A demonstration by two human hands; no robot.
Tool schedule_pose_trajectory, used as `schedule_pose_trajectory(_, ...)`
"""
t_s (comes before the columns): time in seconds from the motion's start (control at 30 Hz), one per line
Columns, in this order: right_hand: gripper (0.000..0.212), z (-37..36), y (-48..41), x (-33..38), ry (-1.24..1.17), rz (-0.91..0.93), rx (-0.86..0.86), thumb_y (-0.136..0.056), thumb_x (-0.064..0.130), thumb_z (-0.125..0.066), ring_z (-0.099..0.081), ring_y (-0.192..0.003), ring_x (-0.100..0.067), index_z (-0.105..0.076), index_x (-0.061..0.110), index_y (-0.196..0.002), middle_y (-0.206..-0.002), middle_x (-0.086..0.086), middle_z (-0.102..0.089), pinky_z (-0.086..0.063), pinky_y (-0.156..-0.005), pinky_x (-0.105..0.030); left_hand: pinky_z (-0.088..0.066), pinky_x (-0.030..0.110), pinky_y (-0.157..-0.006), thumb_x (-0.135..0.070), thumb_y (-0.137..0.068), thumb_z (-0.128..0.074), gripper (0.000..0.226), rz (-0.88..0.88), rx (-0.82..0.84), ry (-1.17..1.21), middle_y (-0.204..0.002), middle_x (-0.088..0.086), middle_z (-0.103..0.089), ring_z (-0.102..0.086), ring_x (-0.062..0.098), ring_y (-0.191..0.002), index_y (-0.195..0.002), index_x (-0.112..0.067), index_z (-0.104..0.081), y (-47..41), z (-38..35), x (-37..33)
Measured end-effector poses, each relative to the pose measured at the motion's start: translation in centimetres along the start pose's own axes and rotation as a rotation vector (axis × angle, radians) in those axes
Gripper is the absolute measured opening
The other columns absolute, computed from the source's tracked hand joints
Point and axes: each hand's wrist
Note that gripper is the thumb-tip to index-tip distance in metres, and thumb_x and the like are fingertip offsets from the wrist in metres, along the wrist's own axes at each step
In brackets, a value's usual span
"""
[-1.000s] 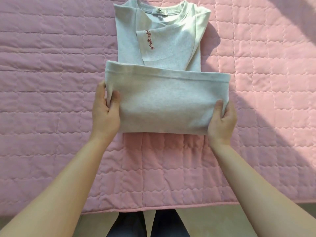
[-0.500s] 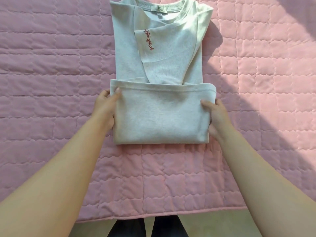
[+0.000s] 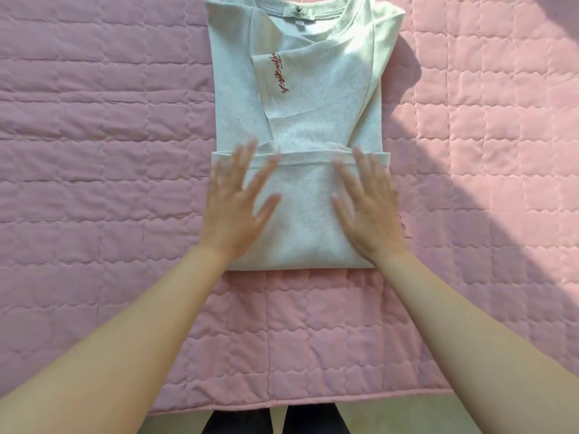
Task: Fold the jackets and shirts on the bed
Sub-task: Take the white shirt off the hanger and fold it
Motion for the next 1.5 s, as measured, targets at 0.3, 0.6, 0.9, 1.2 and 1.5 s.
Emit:
schedule_pose_trajectory(0.3, 0.050, -2.7, -0.1, -2.6, 0.255, 0.087, 0.295, -0.102, 0.045, -0.020, 0.002, -0.149, -0.015, -0.003, 0.051, -0.148, -0.162, 0.006, 0.007, -0.001, -0.120, -0.035, 0.009, 0.051, -0.118, -0.070, -0.088, -0.010, 0.067, -0.115, 0.446, -0.286, -0.161, -0.011, 0.010, 0.013, 0.021, -0.148, -0.150, -0.048, 0.002, 2.0, -3.1, 2.2)
schedule_pose_trajectory(0.6, 0.062, 2.0, 0.6, -9.2, 0.447, 0.351, 0.357, -0.091, 0.014, -0.028, -0.031, -0.143, -0.027, -0.026, 0.022, -0.152, -0.158, -0.006, -0.024, -0.018, -0.115, -0.041, 0.011, 0.037, -0.119, 0.011, -0.074, -0.025, 0.088, -0.195, 0.319, -0.273, -0.161, 0.001, -0.014, -0.013, 0.018, -0.147, -0.151, -0.031, -0.023, 1.6, 1.4, 7.4)
schedule_pose_trajectory(0.9, 0.087, 1.3, 0.4, -6.2, 0.276, 0.219, 0.341, -0.086, -0.007, -0.049, -0.003, -0.149, -0.018, -0.015, 0.036, -0.152, -0.162, 0.002, -0.005, -0.007, -0.118, -0.038, 0.006, 0.039, -0.121, 0.010, -0.084, -0.053, 0.100, -0.170, 0.437, -0.233, -0.162, -0.003, 0.012, 0.016, 0.015, -0.147, -0.151, -0.044, -0.003, 1.4, 0.9, 7.2)
schedule_pose_trajectory(1.2, 0.105, 3.8, 1.7, -5.0, 0.142, 0.122, 0.521, -0.068, -0.026, -0.038, 0.007, -0.147, -0.012, -0.023, 0.040, -0.149, -0.161, 0.007, -0.001, -0.007, -0.119, -0.037, 0.009, 0.042, -0.120, 0.024, -0.067, -0.050, 0.121, -0.064, 0.582, -0.201, -0.158, -0.006, 0.022, 0.023, 0.013, -0.144, -0.143, -0.052, 0.006, 3.5, 3.2, 5.1)
schedule_pose_trajectory(1.5, 0.100, 6.0, 13.3, -1.8, -0.033, 0.081, 0.743, -0.073, -0.024, -0.026, 0.008, -0.146, -0.007, -0.023, 0.050, -0.141, -0.156, 0.017, 0.003, -0.012, -0.121, -0.036, 0.012, 0.042, -0.119, 0.019, -0.073, -0.050, 0.119, -0.025, 0.785, -0.091, -0.151, -0.012, 0.034, 0.031, 0.015, -0.141, -0.142, -0.055, 0.012, 14.8, 6.4, 0.8)
Point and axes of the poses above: each hand's wrist, its own y-axis away from the middle knuckle, its own z-axis out of the back of the hand, x = y × z
